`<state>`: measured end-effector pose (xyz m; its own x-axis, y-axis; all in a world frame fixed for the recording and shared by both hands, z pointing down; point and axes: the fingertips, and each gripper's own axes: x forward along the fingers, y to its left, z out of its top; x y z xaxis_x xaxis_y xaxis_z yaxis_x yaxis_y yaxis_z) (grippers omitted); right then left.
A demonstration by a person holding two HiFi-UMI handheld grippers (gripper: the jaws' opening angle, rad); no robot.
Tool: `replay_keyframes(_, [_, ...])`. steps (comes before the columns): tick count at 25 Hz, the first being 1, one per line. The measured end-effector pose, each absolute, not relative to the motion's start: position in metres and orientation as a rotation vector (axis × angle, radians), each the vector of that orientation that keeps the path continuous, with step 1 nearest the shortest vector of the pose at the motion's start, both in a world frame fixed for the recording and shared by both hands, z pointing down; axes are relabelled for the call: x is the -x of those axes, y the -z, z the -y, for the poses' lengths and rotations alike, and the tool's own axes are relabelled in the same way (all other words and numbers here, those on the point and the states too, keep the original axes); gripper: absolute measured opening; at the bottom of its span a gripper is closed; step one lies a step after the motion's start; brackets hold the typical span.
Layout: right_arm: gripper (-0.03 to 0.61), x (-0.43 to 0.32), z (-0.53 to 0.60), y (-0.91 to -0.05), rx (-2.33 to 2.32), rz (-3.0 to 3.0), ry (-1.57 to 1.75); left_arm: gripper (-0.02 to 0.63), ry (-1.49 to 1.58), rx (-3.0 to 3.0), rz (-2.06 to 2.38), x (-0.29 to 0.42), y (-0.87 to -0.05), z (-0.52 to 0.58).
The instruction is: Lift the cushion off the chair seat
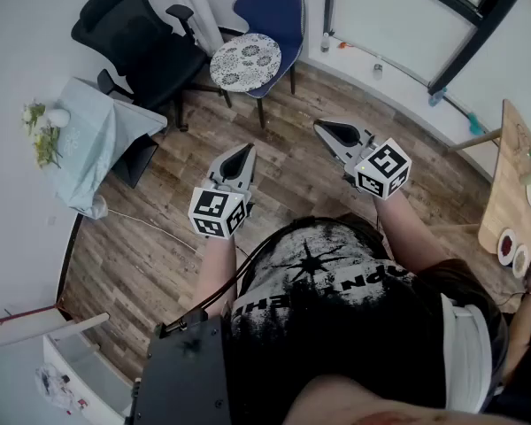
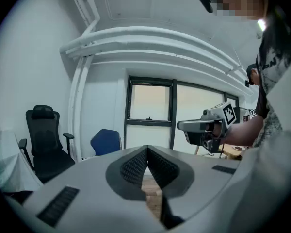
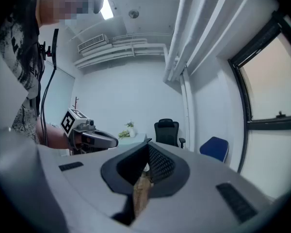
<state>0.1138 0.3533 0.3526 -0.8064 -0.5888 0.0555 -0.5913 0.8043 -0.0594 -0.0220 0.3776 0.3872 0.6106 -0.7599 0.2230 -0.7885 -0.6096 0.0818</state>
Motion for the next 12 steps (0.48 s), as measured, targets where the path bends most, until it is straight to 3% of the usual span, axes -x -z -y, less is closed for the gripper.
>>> replay_keyframes(12, [0.017,-0.1107,-0.3552,-0.3532,-0.917,2.967,-0.113,0.012,-0.251,-2.667,1.316,0.0222,-0.3865,-0.3708])
